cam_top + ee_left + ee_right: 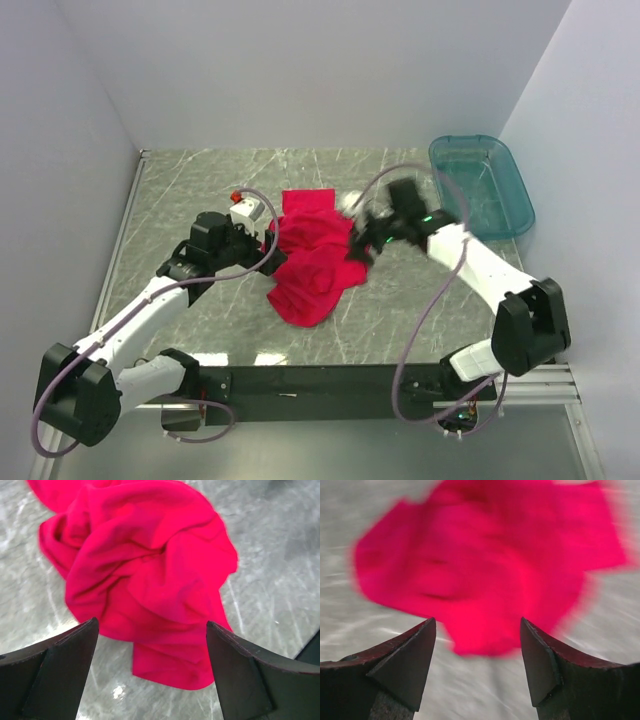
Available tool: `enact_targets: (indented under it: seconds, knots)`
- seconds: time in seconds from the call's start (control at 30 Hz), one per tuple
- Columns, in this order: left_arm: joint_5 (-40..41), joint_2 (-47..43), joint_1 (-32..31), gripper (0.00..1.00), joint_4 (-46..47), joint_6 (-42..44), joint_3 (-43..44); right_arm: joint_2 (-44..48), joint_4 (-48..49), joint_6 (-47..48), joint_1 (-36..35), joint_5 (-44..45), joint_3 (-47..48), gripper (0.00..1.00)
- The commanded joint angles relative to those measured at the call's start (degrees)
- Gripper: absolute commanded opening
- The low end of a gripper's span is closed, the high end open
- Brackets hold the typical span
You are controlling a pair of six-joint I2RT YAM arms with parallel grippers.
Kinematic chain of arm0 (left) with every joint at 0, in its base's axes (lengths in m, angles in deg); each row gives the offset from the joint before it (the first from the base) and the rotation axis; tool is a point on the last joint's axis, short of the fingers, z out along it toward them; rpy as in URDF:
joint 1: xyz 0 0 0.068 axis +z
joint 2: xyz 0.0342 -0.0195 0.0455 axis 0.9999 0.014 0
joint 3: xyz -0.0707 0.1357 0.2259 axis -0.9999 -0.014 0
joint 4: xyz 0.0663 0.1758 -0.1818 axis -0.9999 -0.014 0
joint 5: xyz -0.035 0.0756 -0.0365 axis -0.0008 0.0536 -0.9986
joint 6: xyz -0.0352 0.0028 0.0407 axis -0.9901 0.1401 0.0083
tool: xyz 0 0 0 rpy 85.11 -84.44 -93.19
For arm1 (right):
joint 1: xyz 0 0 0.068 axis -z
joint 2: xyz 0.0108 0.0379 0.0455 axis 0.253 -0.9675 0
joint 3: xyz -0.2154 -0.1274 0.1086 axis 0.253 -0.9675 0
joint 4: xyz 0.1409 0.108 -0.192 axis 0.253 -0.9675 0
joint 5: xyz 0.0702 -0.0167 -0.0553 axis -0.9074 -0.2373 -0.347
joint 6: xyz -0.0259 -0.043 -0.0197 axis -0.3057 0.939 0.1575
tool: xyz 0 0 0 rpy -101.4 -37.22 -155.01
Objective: Fold and stack the t-shirts
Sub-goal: Flatten the tshirt out
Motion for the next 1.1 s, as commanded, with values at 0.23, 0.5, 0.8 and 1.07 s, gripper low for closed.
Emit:
enact_targets:
  seconds: [0.23,0.5,0.8,1.07]
  knots:
    - [16.9,-7.2,-0.8,0.96,-7.6,-7.5,-0.6,-9.6,14.0,-31.1,-13.9,33.7,0.0,0.71]
    - [19.9,-7.0,-0.8,0.97,-8.5,-21.9,-3.0,-9.9,13.7,-35.6,-7.5,31.0,-4.1,0.61]
    - [12.7,3.0,-0.8,0.86,5.2,-32.9,-11.6,-15.9,11.3,-36.9,-4.1,26.9,-3.1,0.52]
    - [11.9,12.5,-0.8,0.8,8.9,-32.1,-8.4,-16.6,10.2,-36.1,-3.2,25.4,-2.5,0.32]
